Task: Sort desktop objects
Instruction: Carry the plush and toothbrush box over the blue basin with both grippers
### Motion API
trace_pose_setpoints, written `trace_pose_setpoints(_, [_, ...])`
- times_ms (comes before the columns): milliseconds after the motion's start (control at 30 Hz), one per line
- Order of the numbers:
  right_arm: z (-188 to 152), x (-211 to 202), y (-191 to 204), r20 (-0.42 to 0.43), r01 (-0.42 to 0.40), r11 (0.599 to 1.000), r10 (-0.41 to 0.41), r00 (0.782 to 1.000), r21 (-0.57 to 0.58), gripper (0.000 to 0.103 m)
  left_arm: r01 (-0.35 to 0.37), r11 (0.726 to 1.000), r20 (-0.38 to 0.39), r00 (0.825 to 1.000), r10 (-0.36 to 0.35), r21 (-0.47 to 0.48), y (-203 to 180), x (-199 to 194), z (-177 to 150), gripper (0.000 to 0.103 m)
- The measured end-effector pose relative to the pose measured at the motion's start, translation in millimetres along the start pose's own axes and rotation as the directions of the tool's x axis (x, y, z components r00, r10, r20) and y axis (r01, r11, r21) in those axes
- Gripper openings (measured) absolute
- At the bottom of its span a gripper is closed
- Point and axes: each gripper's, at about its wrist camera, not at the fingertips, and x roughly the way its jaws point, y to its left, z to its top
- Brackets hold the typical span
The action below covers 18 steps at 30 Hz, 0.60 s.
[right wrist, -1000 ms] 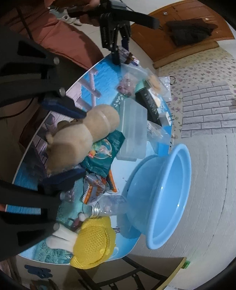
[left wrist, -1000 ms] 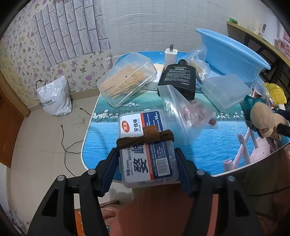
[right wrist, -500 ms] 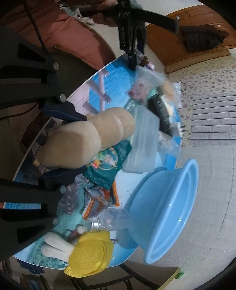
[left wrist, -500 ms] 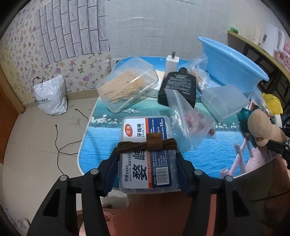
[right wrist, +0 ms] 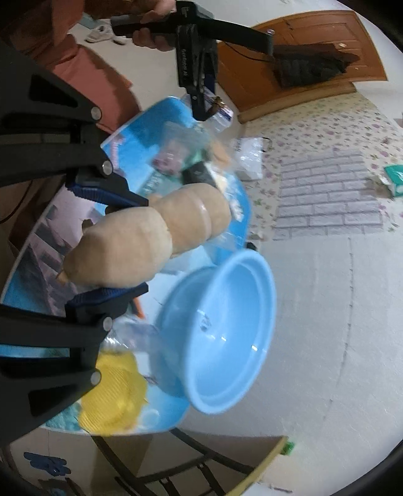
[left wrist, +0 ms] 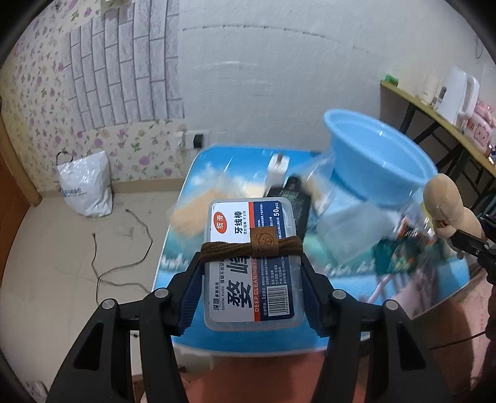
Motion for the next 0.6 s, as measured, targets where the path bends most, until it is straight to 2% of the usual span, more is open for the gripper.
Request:
trace_pose_setpoints(200, [23, 12, -31, -0.001, 0.095, 0.993, -0.095, 0.996, 0.070, 0.046, 0.031, 0.998, 0.030, 0.999, -0.032, 0.060, -28, 10, 29, 0.056])
trace_pose_setpoints(433, [38, 36, -68, -0.028, 0.125, 0.975, -0.122, 0.992, 0.181, 0.046, 0.107, 0.986, 0.021, 0.994, -0.111, 0.130, -74, 33, 60, 0.057])
trace_pose_setpoints(600, [45, 41, -77, -0.003, 0.148, 0.975, -0.149, 0.989, 0.167, 0.046, 0.135, 0.975, 0.013, 0.990, -0.140, 0.176, -105, 46, 81, 0.057])
